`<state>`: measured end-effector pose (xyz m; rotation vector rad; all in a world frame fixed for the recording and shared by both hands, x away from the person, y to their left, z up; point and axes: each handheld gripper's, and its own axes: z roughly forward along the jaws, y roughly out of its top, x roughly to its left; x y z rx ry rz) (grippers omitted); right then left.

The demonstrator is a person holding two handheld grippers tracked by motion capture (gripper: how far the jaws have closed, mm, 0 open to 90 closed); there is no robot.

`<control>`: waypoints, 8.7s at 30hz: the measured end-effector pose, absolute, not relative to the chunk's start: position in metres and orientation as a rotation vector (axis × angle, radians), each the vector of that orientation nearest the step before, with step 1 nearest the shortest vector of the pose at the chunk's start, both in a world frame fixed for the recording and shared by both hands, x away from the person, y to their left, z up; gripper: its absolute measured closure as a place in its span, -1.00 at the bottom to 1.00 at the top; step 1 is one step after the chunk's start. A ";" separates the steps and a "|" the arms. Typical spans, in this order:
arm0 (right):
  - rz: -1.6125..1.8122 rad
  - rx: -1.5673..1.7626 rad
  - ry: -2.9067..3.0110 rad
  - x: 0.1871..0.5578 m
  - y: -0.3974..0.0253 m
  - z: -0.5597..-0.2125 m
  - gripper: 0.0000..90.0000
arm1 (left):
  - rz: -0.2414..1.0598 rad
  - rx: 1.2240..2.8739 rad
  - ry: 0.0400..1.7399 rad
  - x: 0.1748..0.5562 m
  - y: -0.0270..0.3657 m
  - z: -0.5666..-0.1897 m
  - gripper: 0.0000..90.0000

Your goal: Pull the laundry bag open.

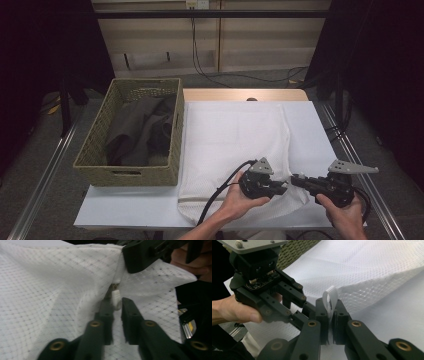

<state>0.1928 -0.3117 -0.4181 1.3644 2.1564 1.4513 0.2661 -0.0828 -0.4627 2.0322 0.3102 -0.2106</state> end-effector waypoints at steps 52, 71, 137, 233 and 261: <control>1.432 1.449 2.227 0.198 -0.312 -0.425 0.91 | -0.143 2.033 0.331 0.264 -0.082 -0.455 0.90; 1.414 1.439 2.209 0.195 -0.311 -0.426 0.90 | -0.117 2.064 0.337 0.260 -0.083 -0.452 0.93; 1.435 1.466 2.104 0.192 -0.314 -0.424 0.92 | -0.119 2.111 0.357 0.258 -0.068 -0.448 0.93; 1.416 1.495 2.053 0.188 -0.320 -0.426 0.93 | -0.075 2.178 0.438 0.269 -0.011 -0.449 0.93; 1.446 1.527 2.033 0.184 -0.321 -0.427 0.93 | -0.079 2.203 0.434 0.273 0.000 -0.446 0.93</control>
